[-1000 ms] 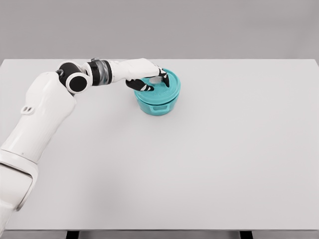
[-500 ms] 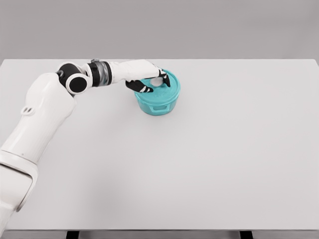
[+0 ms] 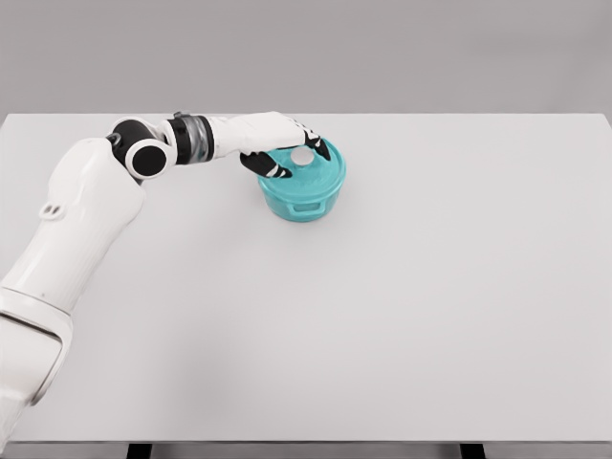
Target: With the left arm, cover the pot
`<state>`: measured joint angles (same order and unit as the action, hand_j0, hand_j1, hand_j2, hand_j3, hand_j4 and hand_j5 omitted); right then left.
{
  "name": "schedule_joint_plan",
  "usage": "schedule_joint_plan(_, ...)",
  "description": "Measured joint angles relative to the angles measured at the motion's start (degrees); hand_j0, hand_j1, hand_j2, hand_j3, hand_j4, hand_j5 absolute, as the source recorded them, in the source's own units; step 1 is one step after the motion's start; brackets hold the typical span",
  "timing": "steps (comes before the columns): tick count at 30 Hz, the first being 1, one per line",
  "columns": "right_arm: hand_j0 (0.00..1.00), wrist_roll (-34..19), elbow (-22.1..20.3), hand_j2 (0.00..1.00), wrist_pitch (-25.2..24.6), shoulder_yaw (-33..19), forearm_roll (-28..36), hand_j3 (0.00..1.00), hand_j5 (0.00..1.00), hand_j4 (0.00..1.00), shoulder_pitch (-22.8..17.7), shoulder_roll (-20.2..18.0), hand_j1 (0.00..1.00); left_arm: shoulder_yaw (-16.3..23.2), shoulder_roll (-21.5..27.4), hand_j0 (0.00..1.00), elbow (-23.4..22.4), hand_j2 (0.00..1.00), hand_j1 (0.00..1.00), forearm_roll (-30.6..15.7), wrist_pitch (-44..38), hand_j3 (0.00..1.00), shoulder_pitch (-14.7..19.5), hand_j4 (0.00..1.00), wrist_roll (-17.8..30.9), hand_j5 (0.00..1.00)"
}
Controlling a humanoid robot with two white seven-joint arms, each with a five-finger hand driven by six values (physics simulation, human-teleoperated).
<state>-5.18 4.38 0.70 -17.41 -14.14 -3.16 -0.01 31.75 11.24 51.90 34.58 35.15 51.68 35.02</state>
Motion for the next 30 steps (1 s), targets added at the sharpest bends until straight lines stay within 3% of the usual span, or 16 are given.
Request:
schedule_joint_plan(20, 1.00, 0.0, 0.0, 1.00, 0.0, 0.0, 0.0, 1.00, 1.00, 1.00, 0.0, 0.0, 1.00, -0.5, 0.3, 0.81, 2.1, 0.81, 0.81, -0.6, 0.0, 0.81, 0.4, 0.81, 0.0, 0.81)
schedule_joint_plan(25, 1.00, 0.0, 0.0, 1.00, 0.0, 0.0, 0.0, 1.00, 1.00, 1.00, 0.0, 0.0, 1.00, -0.4, 2.7, 0.86, 6.0, 0.86, 0.86, -2.5, 0.0, 0.86, 0.0, 0.86, 0.0, 0.86)
schedule_joint_plan(30, 1.00, 0.0, 0.0, 1.00, 0.0, 0.0, 0.0, 1.00, 1.00, 1.00, 0.0, 0.0, 1.00, -0.3, 9.3, 0.98, 13.4, 0.98, 0.98, -5.9, 0.1, 0.98, -3.0, 0.98, 0.0, 0.98)
